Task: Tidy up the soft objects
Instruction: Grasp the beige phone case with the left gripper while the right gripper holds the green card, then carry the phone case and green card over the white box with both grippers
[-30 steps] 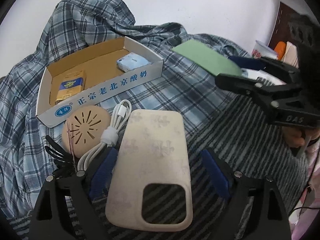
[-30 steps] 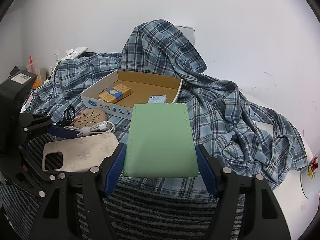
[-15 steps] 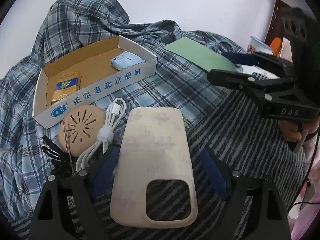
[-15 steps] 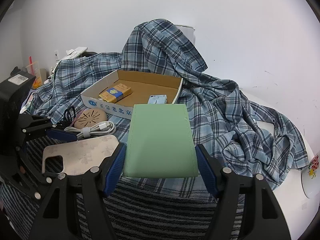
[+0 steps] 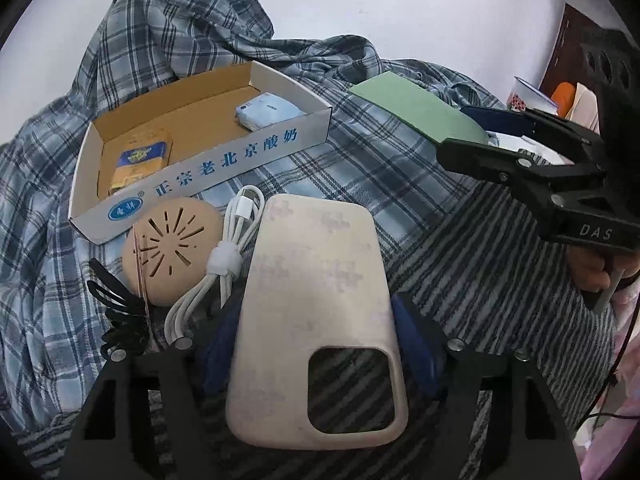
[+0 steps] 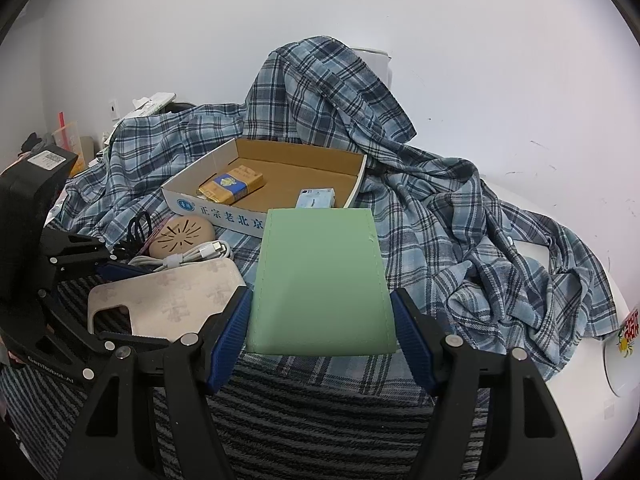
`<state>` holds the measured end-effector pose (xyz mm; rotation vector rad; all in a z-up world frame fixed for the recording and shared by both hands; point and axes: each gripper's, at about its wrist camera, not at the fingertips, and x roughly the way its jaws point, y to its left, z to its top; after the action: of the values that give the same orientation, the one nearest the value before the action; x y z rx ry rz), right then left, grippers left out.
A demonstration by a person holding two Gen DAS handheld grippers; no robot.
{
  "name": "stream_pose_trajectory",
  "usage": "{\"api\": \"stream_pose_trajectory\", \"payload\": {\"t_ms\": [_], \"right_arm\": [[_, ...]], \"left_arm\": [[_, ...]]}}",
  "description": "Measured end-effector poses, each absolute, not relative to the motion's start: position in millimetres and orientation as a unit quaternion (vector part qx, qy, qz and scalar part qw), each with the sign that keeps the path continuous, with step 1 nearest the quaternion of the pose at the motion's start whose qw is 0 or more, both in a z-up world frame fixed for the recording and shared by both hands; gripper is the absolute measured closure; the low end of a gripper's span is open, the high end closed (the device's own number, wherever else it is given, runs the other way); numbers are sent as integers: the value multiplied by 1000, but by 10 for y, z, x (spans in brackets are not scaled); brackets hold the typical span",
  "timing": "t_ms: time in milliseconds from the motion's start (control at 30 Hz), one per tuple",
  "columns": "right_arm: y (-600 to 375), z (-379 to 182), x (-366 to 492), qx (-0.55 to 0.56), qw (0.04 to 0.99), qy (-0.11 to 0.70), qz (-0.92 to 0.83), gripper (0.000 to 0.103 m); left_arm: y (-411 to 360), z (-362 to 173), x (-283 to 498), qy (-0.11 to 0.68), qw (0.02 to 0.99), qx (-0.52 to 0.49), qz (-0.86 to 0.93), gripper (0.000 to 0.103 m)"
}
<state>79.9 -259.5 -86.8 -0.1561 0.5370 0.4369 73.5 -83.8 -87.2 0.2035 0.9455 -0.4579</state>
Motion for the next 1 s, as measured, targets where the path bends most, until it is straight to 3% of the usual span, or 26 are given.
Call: {"api": "stream_pose_trajectory", "payload": {"t_ms": [133,667,1000], "right_arm": [[-2592,-864,801,-76,938,264,214,35],[-2645,-733,627,-77,954,211,201,35],[-2527,-298,442,-70,973,138,171,35]], "left_arm": [[-902,-832,663,430,870,122,-206,29],[-632,-199,10,206,962,99,-148,29],[-497,164,-108,145,980,96,-96,29]]}}
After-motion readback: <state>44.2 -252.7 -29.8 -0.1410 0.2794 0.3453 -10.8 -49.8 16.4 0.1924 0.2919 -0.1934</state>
